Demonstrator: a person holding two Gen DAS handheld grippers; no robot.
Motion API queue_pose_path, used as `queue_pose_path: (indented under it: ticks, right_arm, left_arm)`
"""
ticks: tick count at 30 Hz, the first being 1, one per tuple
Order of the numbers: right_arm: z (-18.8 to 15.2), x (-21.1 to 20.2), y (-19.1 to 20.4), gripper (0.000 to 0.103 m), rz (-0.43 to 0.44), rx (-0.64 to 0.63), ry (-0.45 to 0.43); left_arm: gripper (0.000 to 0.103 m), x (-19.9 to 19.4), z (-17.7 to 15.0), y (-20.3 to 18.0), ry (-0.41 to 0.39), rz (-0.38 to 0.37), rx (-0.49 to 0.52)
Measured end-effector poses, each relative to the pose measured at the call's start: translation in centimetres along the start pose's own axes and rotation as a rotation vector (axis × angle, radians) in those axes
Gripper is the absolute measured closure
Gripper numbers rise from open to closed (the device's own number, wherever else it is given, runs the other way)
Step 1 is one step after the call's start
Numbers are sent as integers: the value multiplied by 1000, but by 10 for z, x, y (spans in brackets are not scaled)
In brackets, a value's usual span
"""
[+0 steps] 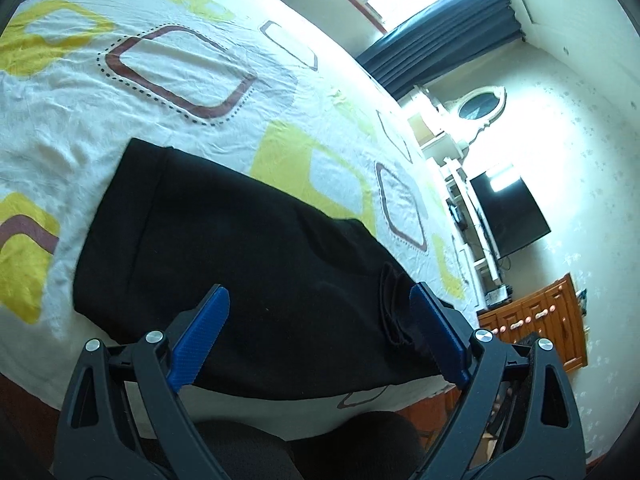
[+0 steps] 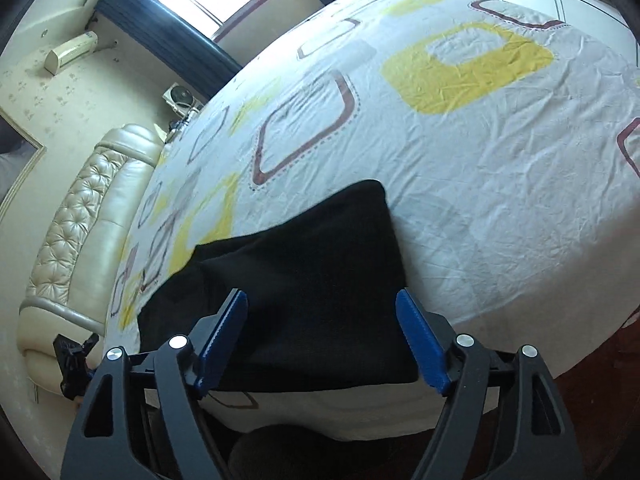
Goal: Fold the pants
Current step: 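Grasp the pant end with the left gripper and lift it up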
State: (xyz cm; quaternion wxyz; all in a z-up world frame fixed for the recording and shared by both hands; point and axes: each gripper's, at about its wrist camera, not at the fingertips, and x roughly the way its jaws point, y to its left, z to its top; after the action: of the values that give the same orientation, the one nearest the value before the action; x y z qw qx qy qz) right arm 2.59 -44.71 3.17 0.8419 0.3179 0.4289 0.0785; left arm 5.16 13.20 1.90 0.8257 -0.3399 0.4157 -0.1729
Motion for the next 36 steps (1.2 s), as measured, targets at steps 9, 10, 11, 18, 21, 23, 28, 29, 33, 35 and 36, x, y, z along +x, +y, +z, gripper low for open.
queue_pose_path:
  ticks: [9,10,11,18,21,23,28,29,33,35,36]
  right_arm:
    - [-52,45,94,27,101,-194,102]
    - [-58,52,100,27,96,-227,125]
    - [-63,58,105,27,90,-256,149]
    - [-80,68,101,27,91,-249,219]
    - [-83,70,96,27,94,-218,237]
    - [-85,73,94,27,91,-213,249]
    - [-88,77,94,27,89,-213,269]
    - [-88,79,94,27,88,-212,273]
    - [-89,84,93,27,85,-202,290]
    - [-89,85,91,27,89,-193,294]
    - [-89,85,90,27,90,-190,295]
  left_arm:
    - [12,-20,16,104,-24,30,-246]
    - [12,-18,16,108,-13,47,-233]
    - [12,-16,16,110,-1,59,-217]
    - [12,4,24,132,88,64,-167]
    - [6,12,28,137,126,13,-136]
    - [4,13,31,141,138,-23,-143]
    - [10,18,29,127,194,-67,-25]
    - [16,22,27,122,215,-54,14]
    - [61,33,30,129,248,5,23]
    - [86,34,33,151,269,-36,-91]
    - [87,32,32,158,268,-70,-132]
